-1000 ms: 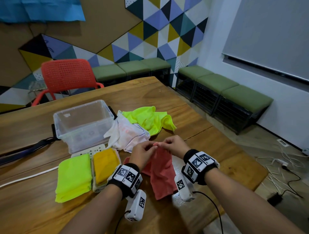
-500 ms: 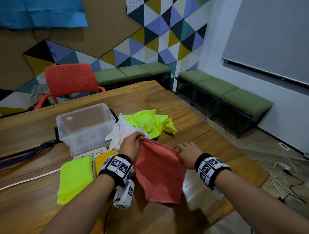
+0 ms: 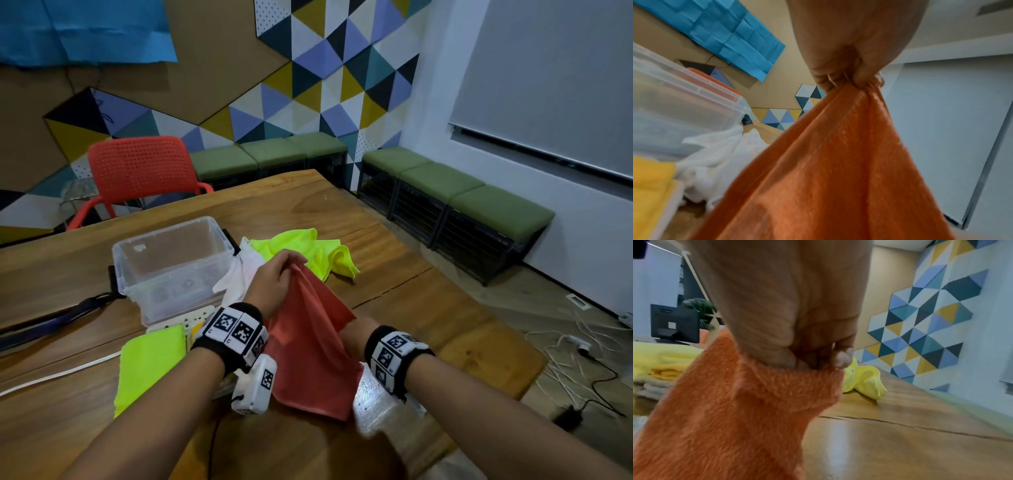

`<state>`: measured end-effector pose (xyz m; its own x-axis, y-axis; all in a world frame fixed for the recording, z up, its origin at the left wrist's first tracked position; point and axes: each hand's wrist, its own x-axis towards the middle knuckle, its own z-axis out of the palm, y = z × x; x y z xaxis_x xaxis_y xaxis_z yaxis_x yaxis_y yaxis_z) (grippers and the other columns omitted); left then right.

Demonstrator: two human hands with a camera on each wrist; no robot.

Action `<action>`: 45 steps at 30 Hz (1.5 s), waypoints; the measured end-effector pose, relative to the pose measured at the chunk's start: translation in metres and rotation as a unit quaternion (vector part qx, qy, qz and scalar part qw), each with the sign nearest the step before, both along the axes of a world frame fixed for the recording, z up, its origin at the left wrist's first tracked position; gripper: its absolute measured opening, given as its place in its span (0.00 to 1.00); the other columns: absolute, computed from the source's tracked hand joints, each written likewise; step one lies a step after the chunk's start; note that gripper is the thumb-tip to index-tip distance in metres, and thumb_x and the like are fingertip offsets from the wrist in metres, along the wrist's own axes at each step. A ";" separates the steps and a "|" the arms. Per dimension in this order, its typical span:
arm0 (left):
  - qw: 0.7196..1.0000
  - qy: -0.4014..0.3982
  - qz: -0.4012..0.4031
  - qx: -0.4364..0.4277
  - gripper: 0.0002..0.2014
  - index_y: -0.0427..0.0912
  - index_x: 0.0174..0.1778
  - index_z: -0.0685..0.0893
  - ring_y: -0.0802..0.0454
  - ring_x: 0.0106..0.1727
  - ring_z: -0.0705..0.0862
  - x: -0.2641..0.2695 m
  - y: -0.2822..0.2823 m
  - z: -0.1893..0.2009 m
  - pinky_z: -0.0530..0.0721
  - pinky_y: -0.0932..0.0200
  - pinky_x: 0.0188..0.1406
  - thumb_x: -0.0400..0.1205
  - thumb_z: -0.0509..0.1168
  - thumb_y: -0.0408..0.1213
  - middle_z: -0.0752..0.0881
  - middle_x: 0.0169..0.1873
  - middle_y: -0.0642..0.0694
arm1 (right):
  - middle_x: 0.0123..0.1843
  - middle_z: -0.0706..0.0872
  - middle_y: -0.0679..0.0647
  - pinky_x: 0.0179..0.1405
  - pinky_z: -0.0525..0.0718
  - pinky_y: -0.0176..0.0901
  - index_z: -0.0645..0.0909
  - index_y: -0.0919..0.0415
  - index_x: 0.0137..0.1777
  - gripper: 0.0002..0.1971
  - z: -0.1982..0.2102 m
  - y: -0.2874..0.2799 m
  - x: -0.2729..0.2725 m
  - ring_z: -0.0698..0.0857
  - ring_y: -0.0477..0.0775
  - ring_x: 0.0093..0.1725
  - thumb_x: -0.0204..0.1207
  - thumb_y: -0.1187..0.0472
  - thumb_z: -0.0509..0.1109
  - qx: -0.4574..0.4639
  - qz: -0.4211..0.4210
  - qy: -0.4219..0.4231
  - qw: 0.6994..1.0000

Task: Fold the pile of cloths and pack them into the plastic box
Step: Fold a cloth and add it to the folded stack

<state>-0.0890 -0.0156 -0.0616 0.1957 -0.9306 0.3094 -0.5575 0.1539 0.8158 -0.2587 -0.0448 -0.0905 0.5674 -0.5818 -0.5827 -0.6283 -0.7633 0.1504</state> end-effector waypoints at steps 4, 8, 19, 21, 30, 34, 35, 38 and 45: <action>0.996 -0.059 0.045 0.059 0.16 0.37 0.55 0.83 0.51 0.57 0.81 0.014 0.004 -0.010 0.73 0.74 0.53 0.80 0.54 0.19 0.86 0.55 0.45 | 0.68 0.80 0.64 0.62 0.77 0.51 0.78 0.67 0.66 0.17 -0.004 -0.004 -0.005 0.79 0.63 0.67 0.85 0.63 0.53 -0.046 0.026 -0.013 0.999; 0.983 -0.001 0.144 0.113 0.16 0.44 0.53 0.81 0.44 0.52 0.83 0.034 0.010 -0.021 0.79 0.55 0.53 0.82 0.51 0.23 0.86 0.54 0.39 | 0.65 0.80 0.62 0.59 0.79 0.54 0.80 0.66 0.63 0.15 0.001 -0.017 -0.015 0.77 0.63 0.66 0.81 0.66 0.57 -0.062 0.056 -0.075 0.994; 0.975 -0.039 0.165 0.147 0.14 0.42 0.54 0.82 0.43 0.54 0.83 0.038 0.013 -0.031 0.78 0.56 0.53 0.80 0.55 0.24 0.87 0.55 0.41 | 0.39 0.85 0.50 0.37 0.74 0.31 0.81 0.56 0.35 0.10 0.012 -0.038 -0.056 0.69 0.45 0.43 0.56 0.64 0.78 -0.214 0.119 -0.433 0.868; 0.972 -0.045 0.172 0.155 0.14 0.41 0.55 0.83 0.42 0.55 0.84 0.039 0.013 -0.034 0.79 0.56 0.52 0.80 0.56 0.25 0.87 0.55 0.40 | 0.45 0.86 0.50 0.42 0.83 0.41 0.82 0.53 0.33 0.10 0.017 -0.033 -0.060 0.76 0.49 0.50 0.57 0.55 0.82 -0.239 0.096 -0.417 0.872; 0.980 -0.019 0.142 0.134 0.15 0.48 0.40 0.79 0.39 0.47 0.83 0.032 0.031 -0.051 0.80 0.48 0.48 0.78 0.56 0.21 0.86 0.43 0.40 | 0.38 0.79 0.47 0.33 0.75 0.27 0.77 0.59 0.47 0.06 0.000 -0.029 -0.063 0.78 0.44 0.37 0.75 0.63 0.71 -0.033 -0.271 -0.516 0.812; 0.981 0.037 0.149 0.119 0.19 0.50 0.37 0.77 0.43 0.40 0.82 0.030 0.042 -0.059 0.76 0.52 0.39 0.78 0.53 0.19 0.86 0.38 0.39 | 0.38 0.81 0.50 0.28 0.76 0.19 0.79 0.64 0.55 0.11 -0.005 -0.031 -0.061 0.79 0.43 0.37 0.73 0.72 0.71 0.128 -0.408 -0.593 0.683; 0.981 0.047 0.149 0.118 0.18 0.49 0.40 0.77 0.44 0.40 0.81 0.029 0.045 -0.061 0.76 0.54 0.38 0.80 0.53 0.19 0.86 0.39 0.39 | 0.38 0.82 0.51 0.28 0.75 0.19 0.81 0.67 0.54 0.08 -0.007 -0.032 -0.061 0.79 0.42 0.37 0.75 0.72 0.69 0.146 -0.416 -0.588 0.678; 0.980 0.068 0.152 0.105 0.14 0.45 0.51 0.76 0.47 0.39 0.80 0.030 0.044 -0.063 0.74 0.57 0.37 0.83 0.53 0.21 0.83 0.43 0.40 | 0.41 0.85 0.52 0.42 0.79 0.30 0.82 0.66 0.48 0.03 -0.007 -0.037 -0.062 0.82 0.44 0.40 0.76 0.70 0.68 0.165 -0.391 -0.610 0.670; 0.992 0.077 0.093 0.028 0.14 0.49 0.58 0.73 0.65 0.40 0.81 0.031 0.010 -0.025 0.78 0.66 0.43 0.85 0.53 0.25 0.84 0.40 0.54 | 0.62 0.76 0.47 0.58 0.76 0.35 0.72 0.56 0.68 0.23 0.022 -0.065 -0.053 0.75 0.47 0.62 0.74 0.69 0.70 0.060 -0.302 -0.630 0.713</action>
<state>-0.0585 -0.0053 -0.0869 0.4070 -0.8889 0.2104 -0.4394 0.0114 0.8982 -0.3117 -0.1096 -0.0686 0.3519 -0.9305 0.1020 -0.4266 -0.2564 -0.8674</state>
